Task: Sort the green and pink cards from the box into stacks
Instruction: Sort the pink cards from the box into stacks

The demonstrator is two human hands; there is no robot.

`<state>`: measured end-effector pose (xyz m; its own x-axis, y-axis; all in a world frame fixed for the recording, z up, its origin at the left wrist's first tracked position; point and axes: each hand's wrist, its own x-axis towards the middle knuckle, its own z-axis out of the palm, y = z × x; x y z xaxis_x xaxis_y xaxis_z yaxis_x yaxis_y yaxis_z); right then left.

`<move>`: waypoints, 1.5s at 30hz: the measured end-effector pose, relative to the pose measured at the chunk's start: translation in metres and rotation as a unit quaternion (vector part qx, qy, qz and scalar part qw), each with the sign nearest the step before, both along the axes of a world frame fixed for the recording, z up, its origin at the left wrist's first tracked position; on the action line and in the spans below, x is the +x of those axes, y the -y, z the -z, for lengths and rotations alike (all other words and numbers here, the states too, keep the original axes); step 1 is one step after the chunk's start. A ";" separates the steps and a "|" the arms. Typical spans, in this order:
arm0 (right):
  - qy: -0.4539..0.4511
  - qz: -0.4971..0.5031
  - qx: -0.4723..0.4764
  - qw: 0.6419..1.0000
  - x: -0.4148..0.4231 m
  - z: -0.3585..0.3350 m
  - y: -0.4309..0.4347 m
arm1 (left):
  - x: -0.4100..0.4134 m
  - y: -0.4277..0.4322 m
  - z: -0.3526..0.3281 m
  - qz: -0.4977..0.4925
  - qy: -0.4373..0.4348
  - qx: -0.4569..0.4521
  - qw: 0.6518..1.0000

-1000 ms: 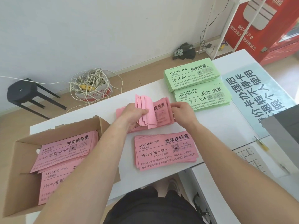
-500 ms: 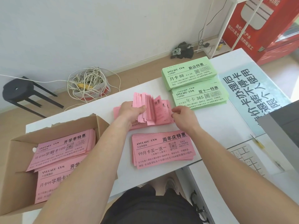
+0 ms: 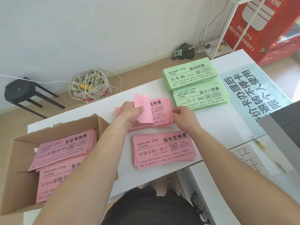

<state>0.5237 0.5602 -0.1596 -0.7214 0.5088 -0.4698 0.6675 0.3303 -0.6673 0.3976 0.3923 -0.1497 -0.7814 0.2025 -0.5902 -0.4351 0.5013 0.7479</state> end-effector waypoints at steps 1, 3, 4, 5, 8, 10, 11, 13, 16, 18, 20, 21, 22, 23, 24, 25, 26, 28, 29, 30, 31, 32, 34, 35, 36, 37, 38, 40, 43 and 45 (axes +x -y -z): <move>0.000 0.000 0.001 1.000 0.000 0.001 0.000 | 0.000 0.000 0.001 0.001 0.003 0.003 1.000; -0.003 -0.002 0.001 1.000 0.001 0.001 0.000 | 0.000 0.000 0.001 0.001 0.005 0.008 1.000; -0.008 -0.004 0.003 1.000 0.001 0.002 0.000 | 0.001 0.000 0.001 0.001 0.004 0.008 1.000; -0.012 -0.009 0.010 1.000 0.001 0.002 0.002 | 0.001 0.000 0.001 -0.001 0.001 0.007 1.000; 0.000 -0.035 0.049 0.998 -0.003 0.004 0.006 | 0.002 -0.001 -0.001 0.004 -0.003 0.007 1.000; 0.012 -0.045 0.054 0.997 -0.007 0.004 0.009 | 0.002 0.000 -0.003 0.014 -0.006 0.005 1.000; 0.015 -0.046 0.054 0.997 -0.008 0.003 0.011 | 0.002 0.000 -0.003 0.021 -0.007 0.005 1.000; 0.014 -0.041 0.054 0.998 -0.009 0.002 0.014 | 0.003 0.000 -0.005 0.035 -0.002 0.016 0.999; 0.013 -0.025 0.052 0.998 -0.010 0.000 0.016 | 0.005 0.000 -0.010 0.044 0.019 0.059 0.997; 0.015 -0.009 0.056 0.998 -0.009 0.000 0.015 | 0.008 0.000 -0.014 0.039 0.042 0.089 0.994; 0.015 0.009 0.055 0.998 -0.005 -0.002 0.011 | 0.011 0.001 -0.015 0.031 0.066 0.111 0.991; 0.016 0.016 0.054 0.998 -0.003 -0.002 0.010 | 0.011 0.001 -0.015 0.027 0.074 0.118 0.990; 0.017 0.021 0.052 0.998 -0.001 -0.003 0.009 | 0.012 0.001 -0.015 0.024 0.084 0.124 0.988; 0.017 0.024 0.049 0.998 0.000 -0.003 0.008 | 0.012 0.002 -0.015 0.024 0.095 0.124 0.987; 0.016 0.024 0.046 0.999 0.001 -0.003 0.007 | 0.012 0.002 -0.015 0.023 0.108 0.118 0.987; 0.012 0.022 0.043 0.999 0.002 -0.002 0.008 | 0.010 0.002 -0.014 0.022 0.120 0.112 0.986; 0.005 0.022 0.043 0.999 0.002 -0.002 0.008 | 0.009 0.001 -0.014 0.022 0.129 0.109 0.985; -0.029 0.034 0.051 0.998 0.002 -0.001 0.011 | 0.009 0.001 -0.013 0.027 0.116 0.094 0.988; -0.051 0.045 0.059 0.996 0.001 -0.002 0.013 | 0.010 0.001 -0.012 0.035 0.078 0.067 0.994; -0.068 0.051 0.062 0.994 0.000 -0.003 0.014 | 0.011 0.003 -0.009 0.047 0.013 0.020 0.999; -0.075 0.046 0.060 0.994 -0.003 -0.004 0.016 | 0.011 0.006 -0.005 0.062 -0.069 -0.037 0.995; -0.071 0.028 0.054 0.996 -0.006 -0.005 0.017 | 0.012 0.011 -0.001 0.073 -0.147 -0.096 0.982; -0.024 -0.018 0.055 0.998 -0.015 -0.006 0.022 | 0.014 0.020 0.008 0.095 -0.228 -0.190 0.950; 0.007 -0.037 0.065 0.997 -0.020 -0.007 0.024 | 0.016 0.023 0.013 0.112 -0.240 -0.223 0.938; 0.032 -0.049 0.077 0.995 -0.023 -0.008 0.027 | 0.018 0.025 0.017 0.129 -0.244 -0.250 0.928; 0.049 -0.050 0.083 0.994 -0.026 -0.009 0.031 | 0.021 0.026 0.021 0.136 -0.245 -0.268 0.922; 0.060 -0.045 0.081 0.994 -0.028 -0.010 0.034 | 0.024 0.027 0.023 0.131 -0.245 -0.280 0.919; 0.077 -0.032 0.070 0.994 -0.031 -0.010 0.039 | 0.027 0.029 0.025 0.096 -0.232 -0.293 0.922; 0.094 -0.023 0.071 0.993 -0.033 -0.007 0.042 | 0.027 0.032 0.028 0.033 -0.166 -0.276 0.946; 0.097 -0.020 0.077 0.992 -0.034 -0.005 0.043 | 0.024 0.034 0.030 -0.001 -0.132 -0.248 0.960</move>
